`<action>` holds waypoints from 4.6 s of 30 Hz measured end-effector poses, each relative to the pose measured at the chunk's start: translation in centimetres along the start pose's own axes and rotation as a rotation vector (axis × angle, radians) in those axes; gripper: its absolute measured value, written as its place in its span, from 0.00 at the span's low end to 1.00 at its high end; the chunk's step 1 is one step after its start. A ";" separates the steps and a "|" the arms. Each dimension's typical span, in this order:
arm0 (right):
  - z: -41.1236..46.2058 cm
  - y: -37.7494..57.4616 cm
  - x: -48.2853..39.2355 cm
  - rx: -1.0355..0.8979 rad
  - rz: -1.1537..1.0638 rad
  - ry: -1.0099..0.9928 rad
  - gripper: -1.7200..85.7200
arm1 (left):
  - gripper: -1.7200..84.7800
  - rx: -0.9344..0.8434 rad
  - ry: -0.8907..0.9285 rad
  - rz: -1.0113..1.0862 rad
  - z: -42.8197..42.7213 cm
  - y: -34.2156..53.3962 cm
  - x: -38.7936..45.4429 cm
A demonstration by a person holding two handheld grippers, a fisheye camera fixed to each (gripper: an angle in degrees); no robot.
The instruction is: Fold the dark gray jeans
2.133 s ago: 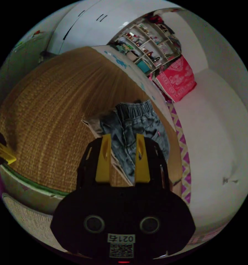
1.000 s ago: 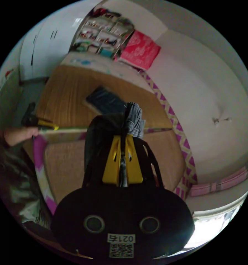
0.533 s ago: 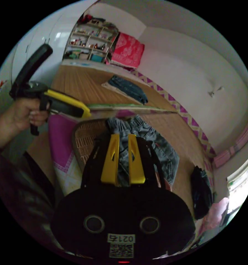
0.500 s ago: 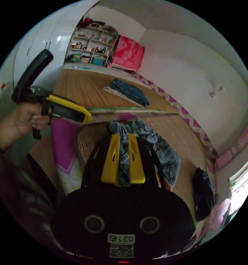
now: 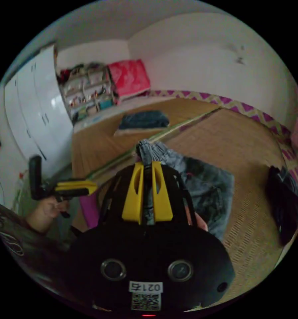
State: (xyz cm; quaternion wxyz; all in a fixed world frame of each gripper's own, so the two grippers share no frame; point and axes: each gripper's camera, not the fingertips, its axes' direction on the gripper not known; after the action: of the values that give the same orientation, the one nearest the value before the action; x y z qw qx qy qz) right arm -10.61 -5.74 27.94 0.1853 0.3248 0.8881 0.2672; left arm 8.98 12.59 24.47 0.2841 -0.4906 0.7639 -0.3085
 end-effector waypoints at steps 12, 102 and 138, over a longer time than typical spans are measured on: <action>-25.2 19.6 32.0 0.265 0.714 0.288 0.07 | 0.01 -0.074 0.098 0.262 9.6 -5.0 13.7; -7.2 5.1 35.1 -0.468 -0.171 0.168 0.02 | 0.11 -0.112 0.031 0.373 3.6 -21.6 -24.4; -28.8 34.7 14.4 -0.237 -0.095 0.023 0.01 | 0.01 0.054 0.224 0.151 -14.4 8.1 -23.6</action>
State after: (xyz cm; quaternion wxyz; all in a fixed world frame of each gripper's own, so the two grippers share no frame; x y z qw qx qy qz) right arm -18.91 16.24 69.06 0.2245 0.2553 0.8668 0.3648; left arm 2.13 39.84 30.78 0.2326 -0.3866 0.8169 -0.3595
